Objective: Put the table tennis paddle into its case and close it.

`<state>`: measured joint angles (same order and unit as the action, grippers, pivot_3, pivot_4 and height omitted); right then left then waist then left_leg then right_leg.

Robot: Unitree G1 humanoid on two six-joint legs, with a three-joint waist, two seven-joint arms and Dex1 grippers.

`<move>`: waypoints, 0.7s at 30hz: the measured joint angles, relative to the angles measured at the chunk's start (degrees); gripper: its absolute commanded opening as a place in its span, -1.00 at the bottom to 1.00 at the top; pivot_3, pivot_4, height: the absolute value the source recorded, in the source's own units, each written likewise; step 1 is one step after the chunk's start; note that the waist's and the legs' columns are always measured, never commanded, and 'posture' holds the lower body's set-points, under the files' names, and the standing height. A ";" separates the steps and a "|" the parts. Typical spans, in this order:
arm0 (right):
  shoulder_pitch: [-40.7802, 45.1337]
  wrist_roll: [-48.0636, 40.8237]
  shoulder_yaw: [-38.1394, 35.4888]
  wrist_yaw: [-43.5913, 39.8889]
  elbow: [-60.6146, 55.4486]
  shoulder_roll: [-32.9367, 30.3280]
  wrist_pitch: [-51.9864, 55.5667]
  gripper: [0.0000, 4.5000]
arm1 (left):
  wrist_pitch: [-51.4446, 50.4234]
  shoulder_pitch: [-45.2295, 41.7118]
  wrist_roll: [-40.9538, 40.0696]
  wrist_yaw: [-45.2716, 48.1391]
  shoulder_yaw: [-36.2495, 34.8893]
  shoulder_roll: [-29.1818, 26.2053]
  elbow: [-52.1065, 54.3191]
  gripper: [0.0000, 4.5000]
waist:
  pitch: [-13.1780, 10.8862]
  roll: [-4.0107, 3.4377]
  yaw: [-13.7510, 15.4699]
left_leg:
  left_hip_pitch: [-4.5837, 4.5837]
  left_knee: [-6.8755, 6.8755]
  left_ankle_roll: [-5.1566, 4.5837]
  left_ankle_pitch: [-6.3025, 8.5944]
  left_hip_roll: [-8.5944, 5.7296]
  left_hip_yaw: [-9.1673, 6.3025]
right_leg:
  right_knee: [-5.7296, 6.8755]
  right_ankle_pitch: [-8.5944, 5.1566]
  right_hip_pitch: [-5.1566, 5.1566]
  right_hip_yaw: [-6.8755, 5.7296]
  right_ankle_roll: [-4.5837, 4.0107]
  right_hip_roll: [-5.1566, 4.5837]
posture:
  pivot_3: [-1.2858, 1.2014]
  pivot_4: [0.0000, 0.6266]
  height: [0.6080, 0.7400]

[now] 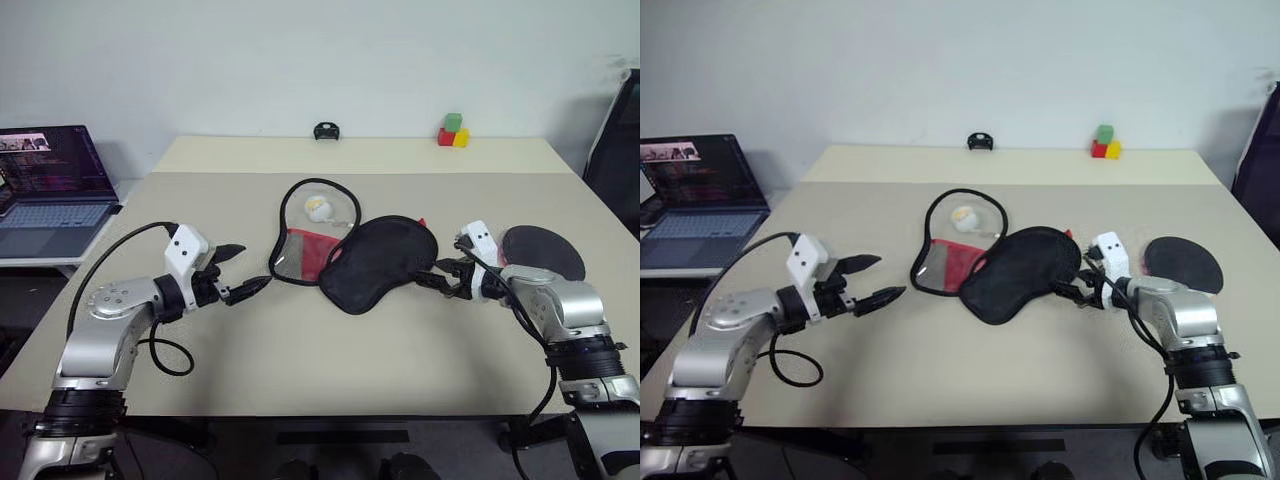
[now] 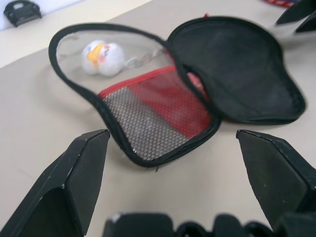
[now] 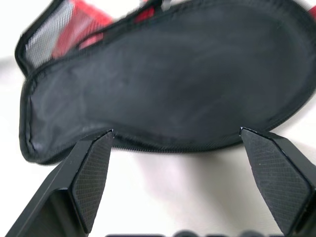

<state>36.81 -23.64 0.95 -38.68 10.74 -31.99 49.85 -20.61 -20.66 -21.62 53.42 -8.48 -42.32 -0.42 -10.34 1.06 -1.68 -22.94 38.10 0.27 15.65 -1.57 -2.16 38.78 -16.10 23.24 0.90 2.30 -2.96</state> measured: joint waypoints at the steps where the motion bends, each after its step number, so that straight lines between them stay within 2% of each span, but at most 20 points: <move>1: 0.03 0.15 0.15 -0.01 0.29 0.00 0.01 0.98 | -0.14 0.00 0.00 0.00 0.00 -0.11 0.03 1.00 | 0.00 0.00 0.00 | 0.00 0.00 0.00 0.00 0.00 0.00 | 0.01 0.00 0.00 -0.01 0.00 0.00 | 0.03 -0.52 1.00; 11: 2.57 1.91 -2.74 5.18 6.56 4.16 1.70 0.98 | -0.20 -0.38 0.04 -0.12 0.34 0.01 0.13 1.00 | 0.00 0.00 -0.09 | 0.03 0.03 0.01 -0.01 0.00 0.04 | 0.08 0.00 0.01 0.02 -0.01 0.01 | 0.03 -0.52 1.00; 17: 4.55 -1.17 -8.23 6.25 9.25 7.91 5.93 0.98 | -0.01 -1.54 0.35 -0.05 0.94 0.04 -0.17 1.00 | 0.00 0.00 -0.18 | 0.06 0.02 0.01 -0.01 0.00 0.05 | 0.13 0.01 0.01 0.03 -0.01 0.02 | 0.03 -0.52 1.00; 21: 5.46 -1.88 -8.68 6.66 9.77 10.51 6.81 0.98 | 0.37 -2.14 0.50 -0.04 1.64 0.27 -0.58 1.00 | 0.01 0.00 -0.21 | 0.05 0.02 0.01 -0.01 0.01 0.05 | 0.14 0.01 0.02 0.03 -0.01 0.02 | 0.03 -0.52 1.00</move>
<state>42.27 -25.52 -7.73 -32.03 20.50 -21.49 56.66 -20.24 -22.80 -21.12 53.38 -6.84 -42.04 -1.00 -10.34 1.07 -1.89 -22.88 38.12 0.28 15.64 -1.56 -2.10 38.92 -16.10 23.25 0.92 2.29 -2.94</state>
